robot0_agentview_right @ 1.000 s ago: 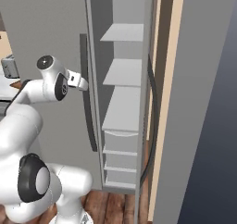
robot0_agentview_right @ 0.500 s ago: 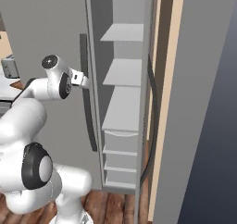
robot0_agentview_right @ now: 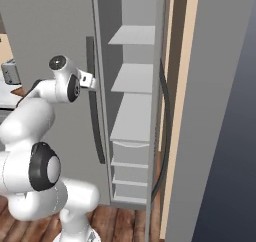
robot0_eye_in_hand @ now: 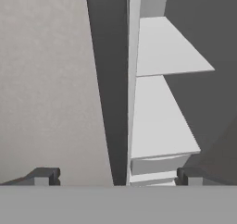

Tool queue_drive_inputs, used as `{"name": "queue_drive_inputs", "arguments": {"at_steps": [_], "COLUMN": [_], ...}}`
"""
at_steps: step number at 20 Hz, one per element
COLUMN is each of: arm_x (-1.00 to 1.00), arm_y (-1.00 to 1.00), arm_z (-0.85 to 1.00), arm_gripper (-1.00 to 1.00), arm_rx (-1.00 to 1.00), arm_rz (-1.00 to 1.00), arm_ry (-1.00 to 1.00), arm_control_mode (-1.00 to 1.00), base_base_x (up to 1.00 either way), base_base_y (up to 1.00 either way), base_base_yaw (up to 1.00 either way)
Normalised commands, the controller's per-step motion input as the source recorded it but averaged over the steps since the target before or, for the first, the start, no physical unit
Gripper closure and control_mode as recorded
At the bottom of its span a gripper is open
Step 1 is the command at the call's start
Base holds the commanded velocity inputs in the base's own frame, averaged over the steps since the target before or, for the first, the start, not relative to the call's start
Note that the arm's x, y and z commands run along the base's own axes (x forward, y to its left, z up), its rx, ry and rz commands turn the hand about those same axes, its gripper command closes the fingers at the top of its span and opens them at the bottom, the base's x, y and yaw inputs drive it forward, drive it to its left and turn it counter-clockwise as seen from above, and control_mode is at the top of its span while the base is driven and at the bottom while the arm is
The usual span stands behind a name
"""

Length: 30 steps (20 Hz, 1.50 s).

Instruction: Retrieve a lemon from the fridge and place it on the cutting board with the fish.

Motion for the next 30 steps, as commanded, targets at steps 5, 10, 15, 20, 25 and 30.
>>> {"name": "queue_drive_inputs", "arguments": {"at_steps": [5, 10, 15, 20, 25, 30], "arm_x": [0.37, 0.31, 0.19, 0.23, 0.30, 0.33], "arm_y": [0.00, 0.00, 0.00, 0.00, 0.00, 0.00], "arm_z": [0.00, 0.00, 0.00, 0.00, 0.00, 0.00], "arm_gripper": [-1.00, -1.00, -1.00, -1.00, -1.00, -1.00], "arm_rx": [0.00, 0.00, 0.00, 0.00, 0.00, 0.00], "arm_rz": [0.00, 0.00, 0.00, 0.00, 0.00, 0.00], "arm_ry": [-0.04, -0.06, -0.05, -0.05, -0.03, -0.01], "arm_control_mode": [-1.00, -1.00, -1.00, -1.00, -1.00, -1.00], "base_base_x": [0.00, 0.00, 0.00, 0.00, 0.00, 0.00], "base_base_y": [0.00, 0.00, 0.00, 0.00, 0.00, 0.00], "base_base_yaw": [0.00, 0.00, 0.00, 0.00, 0.00, 0.00]}}
